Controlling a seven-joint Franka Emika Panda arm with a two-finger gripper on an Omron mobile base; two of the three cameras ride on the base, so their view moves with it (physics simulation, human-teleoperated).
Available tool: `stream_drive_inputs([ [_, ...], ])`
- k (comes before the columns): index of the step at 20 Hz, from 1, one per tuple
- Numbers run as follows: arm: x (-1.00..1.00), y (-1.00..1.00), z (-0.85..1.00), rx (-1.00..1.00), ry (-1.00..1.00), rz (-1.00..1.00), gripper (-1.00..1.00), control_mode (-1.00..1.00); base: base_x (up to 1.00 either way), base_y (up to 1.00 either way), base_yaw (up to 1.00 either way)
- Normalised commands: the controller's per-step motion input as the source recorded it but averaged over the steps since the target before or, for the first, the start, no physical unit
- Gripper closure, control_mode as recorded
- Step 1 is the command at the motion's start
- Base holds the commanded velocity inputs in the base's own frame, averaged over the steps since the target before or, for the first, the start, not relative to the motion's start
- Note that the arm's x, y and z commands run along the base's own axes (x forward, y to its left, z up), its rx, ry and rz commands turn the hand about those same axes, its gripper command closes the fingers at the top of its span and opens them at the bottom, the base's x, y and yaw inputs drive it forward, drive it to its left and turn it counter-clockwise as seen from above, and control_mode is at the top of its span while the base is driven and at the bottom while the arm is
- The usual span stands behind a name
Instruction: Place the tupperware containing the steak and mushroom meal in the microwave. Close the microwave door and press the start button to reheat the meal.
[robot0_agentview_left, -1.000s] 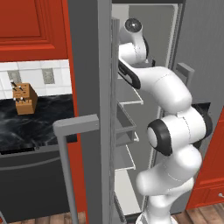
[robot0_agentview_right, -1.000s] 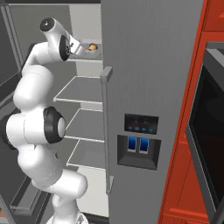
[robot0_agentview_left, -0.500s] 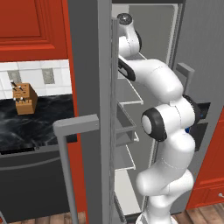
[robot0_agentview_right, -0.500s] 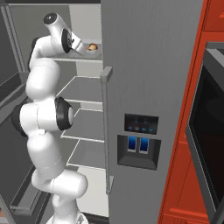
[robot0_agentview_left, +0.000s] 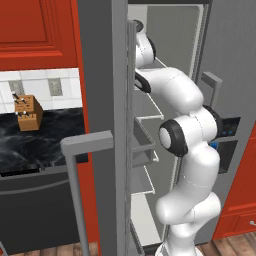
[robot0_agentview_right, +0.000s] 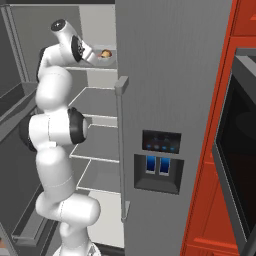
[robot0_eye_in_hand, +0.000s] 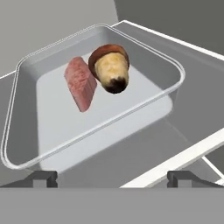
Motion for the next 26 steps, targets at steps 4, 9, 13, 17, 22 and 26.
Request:
stream_drive_inputs([
  [4, 0.16, 0.00, -0.29, 0.00, -0.09, -0.05, -1.00, -1.00, 0.00, 0.00, 0.00],
  [9, 0.04, 0.00, -0.04, 0.00, -0.16, -0.08, -1.00, -1.00, 0.00, 0.00, 0.00],
  [13, 0.00, 0.00, 0.07, 0.00, -0.22, -0.05, -1.00, -1.00, 0.00, 0.00, 0.00],
  [17, 0.00, 0.00, 0.24, 0.00, -0.13, -0.03, -1.00, -1.00, 0.00, 0.00, 0.00],
  [22, 0.04, 0.00, 0.16, 0.00, 0.01, -0.05, -1.00, -1.00, 0.00, 0.00, 0.00],
  [26, 0.23, 0.00, 0.03, 0.03, 0.07, -0.08, -1.00, -1.00, 0.00, 0.00, 0.00],
])
